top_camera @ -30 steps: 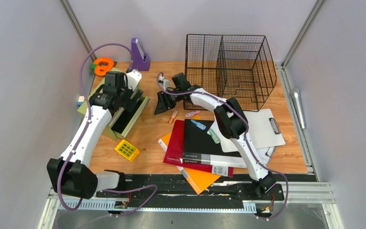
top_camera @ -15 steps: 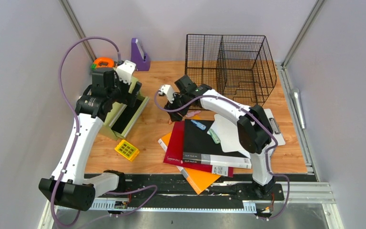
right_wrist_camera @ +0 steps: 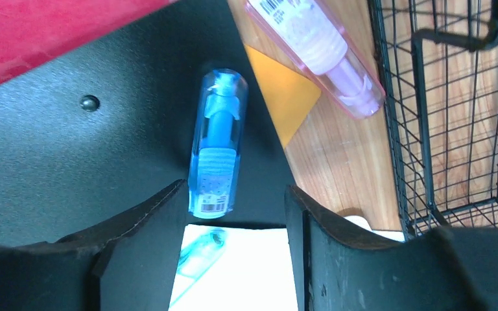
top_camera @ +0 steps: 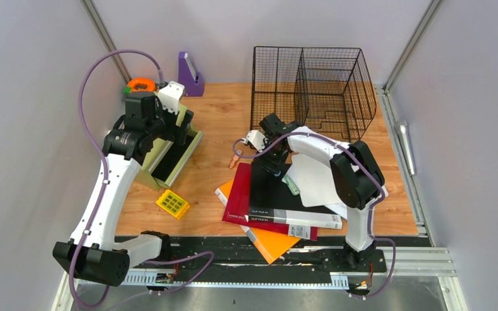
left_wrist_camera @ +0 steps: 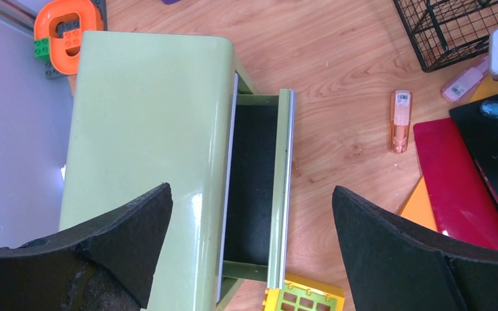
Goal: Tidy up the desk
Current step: Open the drawer in the storage box, then pick up the stationery from the center of the board.
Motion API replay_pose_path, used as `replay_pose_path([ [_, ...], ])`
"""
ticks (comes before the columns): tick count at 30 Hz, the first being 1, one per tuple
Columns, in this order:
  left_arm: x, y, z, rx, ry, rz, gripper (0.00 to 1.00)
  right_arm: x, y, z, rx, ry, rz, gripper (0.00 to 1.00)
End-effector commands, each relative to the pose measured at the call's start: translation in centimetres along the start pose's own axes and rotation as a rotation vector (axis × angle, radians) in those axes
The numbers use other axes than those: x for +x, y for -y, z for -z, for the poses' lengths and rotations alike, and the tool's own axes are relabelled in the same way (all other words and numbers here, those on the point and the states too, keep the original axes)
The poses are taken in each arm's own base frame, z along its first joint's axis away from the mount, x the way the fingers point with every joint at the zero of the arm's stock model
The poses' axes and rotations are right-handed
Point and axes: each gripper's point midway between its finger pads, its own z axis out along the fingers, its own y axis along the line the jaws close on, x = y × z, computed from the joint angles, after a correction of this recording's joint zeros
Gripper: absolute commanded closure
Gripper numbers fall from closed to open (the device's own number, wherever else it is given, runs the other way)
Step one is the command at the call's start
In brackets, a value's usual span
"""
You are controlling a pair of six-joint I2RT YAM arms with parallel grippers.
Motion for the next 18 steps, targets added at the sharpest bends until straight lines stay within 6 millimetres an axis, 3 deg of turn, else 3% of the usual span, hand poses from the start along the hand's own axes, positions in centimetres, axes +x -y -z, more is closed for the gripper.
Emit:
replay_pose_path([
  [1,-1.1,0.0,0.3,0.000,0.048,0.026,0.00,0.3,0.5,0.4,0.024,-0.004,0.011,0.44],
  [11,-0.8,0.0,0.5,-0.008,0.056,0.029,0.00,1.3,-1.4,-1.1,-0.065,-0.020,-0.027,0.53],
  [18,-1.0,0.0,0.5,-0.010,0.064,0.031,0.00,1.6,-1.9,-1.5,-0.100,-0.035,-0.023,0.75],
])
